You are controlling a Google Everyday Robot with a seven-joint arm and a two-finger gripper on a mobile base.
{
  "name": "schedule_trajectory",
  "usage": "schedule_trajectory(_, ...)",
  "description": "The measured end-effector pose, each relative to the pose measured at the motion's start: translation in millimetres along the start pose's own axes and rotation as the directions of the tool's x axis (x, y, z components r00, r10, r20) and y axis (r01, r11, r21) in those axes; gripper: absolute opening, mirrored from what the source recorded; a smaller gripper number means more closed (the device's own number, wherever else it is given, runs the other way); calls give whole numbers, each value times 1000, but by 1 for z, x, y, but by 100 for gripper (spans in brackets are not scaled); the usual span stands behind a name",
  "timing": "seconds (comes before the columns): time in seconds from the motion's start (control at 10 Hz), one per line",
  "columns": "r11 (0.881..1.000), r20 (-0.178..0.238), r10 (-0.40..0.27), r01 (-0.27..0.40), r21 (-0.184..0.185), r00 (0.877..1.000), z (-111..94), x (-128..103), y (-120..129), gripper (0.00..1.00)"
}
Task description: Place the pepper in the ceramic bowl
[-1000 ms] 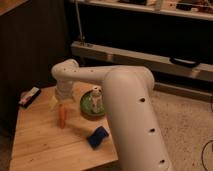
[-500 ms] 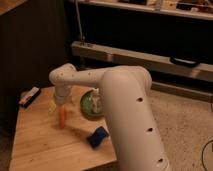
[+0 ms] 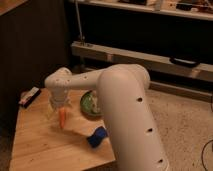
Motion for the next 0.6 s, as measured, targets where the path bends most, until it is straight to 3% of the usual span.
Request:
schedule_trajectory(0.3, 999, -2, 30, -29, 41, 1000, 7, -12, -10, 80)
schedule_trajectory(0.6, 998, -9, 46, -46, 42, 999, 13, -26, -16, 80)
